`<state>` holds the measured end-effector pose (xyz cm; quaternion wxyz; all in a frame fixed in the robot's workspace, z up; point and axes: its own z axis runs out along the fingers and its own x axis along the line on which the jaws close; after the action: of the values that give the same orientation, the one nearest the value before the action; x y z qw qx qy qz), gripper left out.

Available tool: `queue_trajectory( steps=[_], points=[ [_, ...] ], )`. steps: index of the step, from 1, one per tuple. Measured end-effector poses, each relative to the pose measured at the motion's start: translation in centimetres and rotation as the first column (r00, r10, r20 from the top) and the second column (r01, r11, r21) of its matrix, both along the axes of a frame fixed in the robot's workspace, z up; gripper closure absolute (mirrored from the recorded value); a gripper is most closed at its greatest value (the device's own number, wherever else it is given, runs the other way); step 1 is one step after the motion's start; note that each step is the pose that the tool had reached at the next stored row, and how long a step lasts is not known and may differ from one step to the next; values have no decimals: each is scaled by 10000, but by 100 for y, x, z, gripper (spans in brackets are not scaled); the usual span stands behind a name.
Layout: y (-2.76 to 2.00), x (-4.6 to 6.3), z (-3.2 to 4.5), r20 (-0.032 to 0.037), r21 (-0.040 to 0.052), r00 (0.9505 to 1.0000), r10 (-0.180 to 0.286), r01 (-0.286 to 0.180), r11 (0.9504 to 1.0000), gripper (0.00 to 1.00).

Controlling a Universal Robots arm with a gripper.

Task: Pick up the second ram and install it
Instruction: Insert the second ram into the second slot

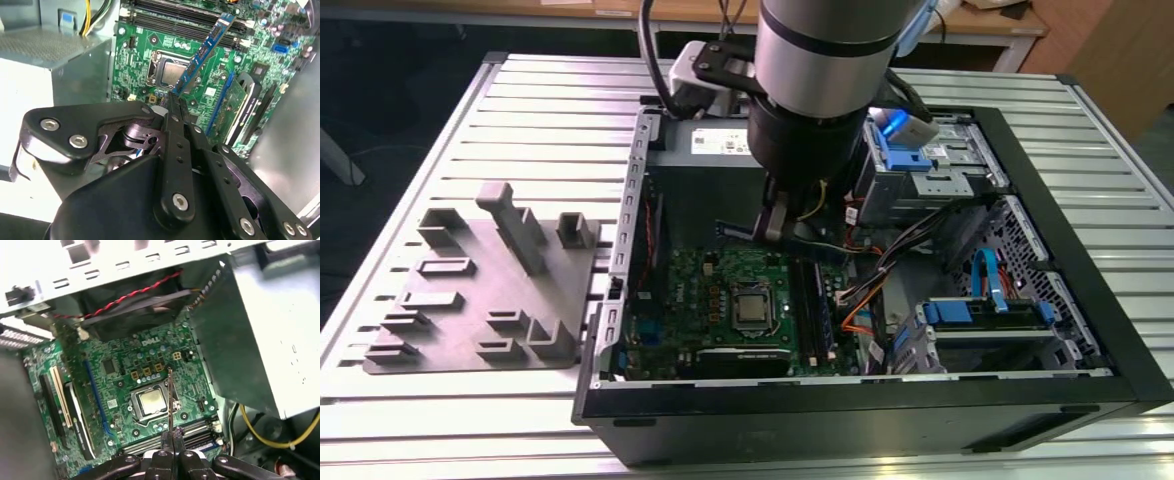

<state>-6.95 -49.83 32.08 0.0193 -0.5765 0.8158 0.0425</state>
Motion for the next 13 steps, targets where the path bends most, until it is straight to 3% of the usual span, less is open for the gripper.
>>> queue_trajectory(
  steps=[3,6,10,13],
  points=[
    [0,0,-6,0,0,9985,-544,544,9985,92],
    [0,0,-12,0,1,9940,-1092,1092,9940,92],
    [0,0,-24,1,1,9836,-1803,1803,9836,92],
    [0,0,-34,1,1,9723,-2337,2337,9723,92]
  ],
)
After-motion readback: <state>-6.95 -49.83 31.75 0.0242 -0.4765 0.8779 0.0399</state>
